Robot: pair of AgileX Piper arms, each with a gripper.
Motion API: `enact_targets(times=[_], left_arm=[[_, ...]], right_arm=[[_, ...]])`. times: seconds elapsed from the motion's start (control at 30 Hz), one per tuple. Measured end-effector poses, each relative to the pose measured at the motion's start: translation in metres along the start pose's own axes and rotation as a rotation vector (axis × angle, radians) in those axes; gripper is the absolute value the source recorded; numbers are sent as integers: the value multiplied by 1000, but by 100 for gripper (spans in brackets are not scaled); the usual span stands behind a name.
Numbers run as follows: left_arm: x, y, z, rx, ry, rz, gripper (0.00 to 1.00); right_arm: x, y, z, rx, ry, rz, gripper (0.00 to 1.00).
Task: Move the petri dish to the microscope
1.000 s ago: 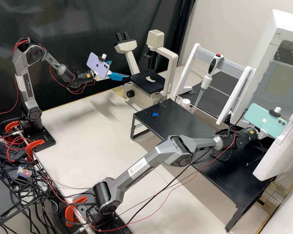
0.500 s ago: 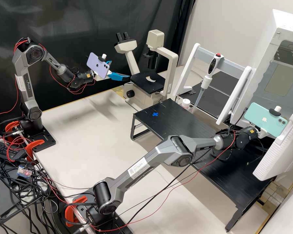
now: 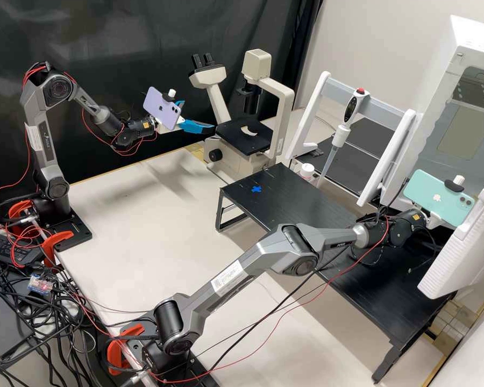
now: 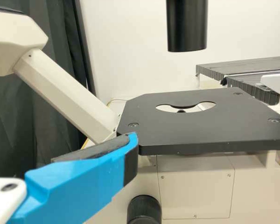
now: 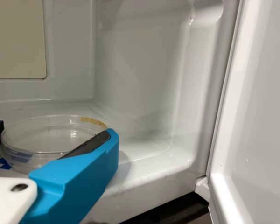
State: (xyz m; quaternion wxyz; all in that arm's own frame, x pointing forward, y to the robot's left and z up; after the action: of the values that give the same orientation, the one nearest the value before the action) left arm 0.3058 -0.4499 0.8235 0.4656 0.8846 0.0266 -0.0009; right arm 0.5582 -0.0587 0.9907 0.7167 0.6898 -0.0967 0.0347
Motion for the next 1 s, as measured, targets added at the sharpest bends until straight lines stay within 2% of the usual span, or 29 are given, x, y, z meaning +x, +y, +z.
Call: enact_targets(times=[0.67, 0.8, 0.87, 1.0], left_arm=[[0, 0, 0, 0, 0, 0, 100], [0, 0, 0, 0, 0, 0, 100], [0, 0, 0, 0, 0, 0, 100], [0, 0, 0, 0, 0, 0, 100]], right_arm=[[-12, 11, 6, 4, -31, -6, 0], [-27, 15, 5, 2, -9, -27, 0], [-39, 22, 4, -17, 2, -35, 0], [-65, 30, 2, -11, 37, -47, 0]])
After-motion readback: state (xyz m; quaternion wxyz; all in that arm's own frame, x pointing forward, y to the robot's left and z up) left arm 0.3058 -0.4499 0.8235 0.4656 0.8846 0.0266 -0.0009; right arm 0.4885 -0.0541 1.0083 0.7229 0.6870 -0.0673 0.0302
